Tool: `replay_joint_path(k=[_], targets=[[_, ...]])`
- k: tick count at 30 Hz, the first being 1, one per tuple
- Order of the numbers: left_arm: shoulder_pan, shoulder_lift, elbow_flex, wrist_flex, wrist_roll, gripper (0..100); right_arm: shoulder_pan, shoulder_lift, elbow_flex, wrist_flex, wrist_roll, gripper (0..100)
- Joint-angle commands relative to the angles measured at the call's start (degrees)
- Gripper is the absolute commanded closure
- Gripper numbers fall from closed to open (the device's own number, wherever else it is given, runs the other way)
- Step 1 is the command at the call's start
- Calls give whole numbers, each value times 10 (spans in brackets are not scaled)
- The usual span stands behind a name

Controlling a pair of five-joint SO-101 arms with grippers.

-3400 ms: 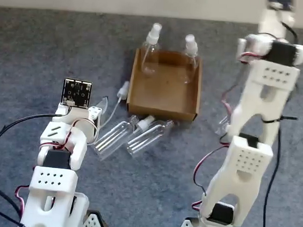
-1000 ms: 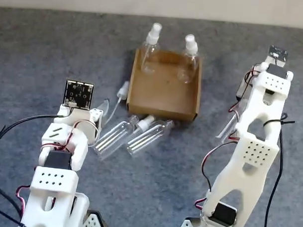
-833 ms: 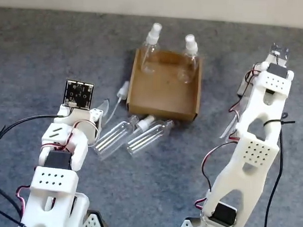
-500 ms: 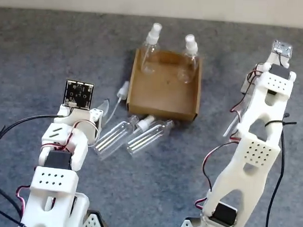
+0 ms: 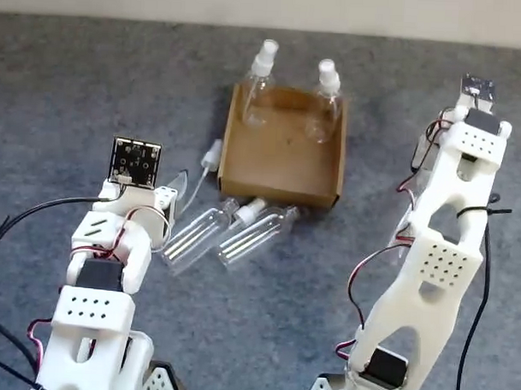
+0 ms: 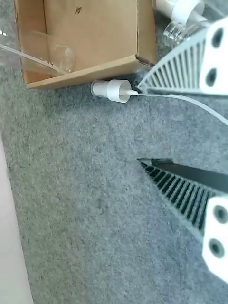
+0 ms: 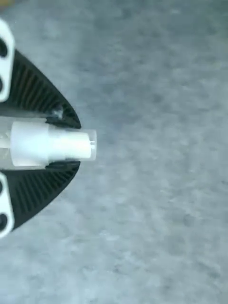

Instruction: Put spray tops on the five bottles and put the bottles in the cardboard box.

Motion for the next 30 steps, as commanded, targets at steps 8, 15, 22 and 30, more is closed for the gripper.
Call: replay_joint_path(k=[8, 15, 22, 30], targets=[[20, 3, -2, -11, 3, 797, -12, -196, -18, 116, 30, 995], [25, 3, -2, -11, 3, 797, -10, -232, 98, 45, 33, 995], [25, 3, -1, -11, 3, 797, -10, -321, 438, -285, 9, 995], [26, 3, -1, -11, 3, 797, -9, -451, 807, -671, 9, 995]])
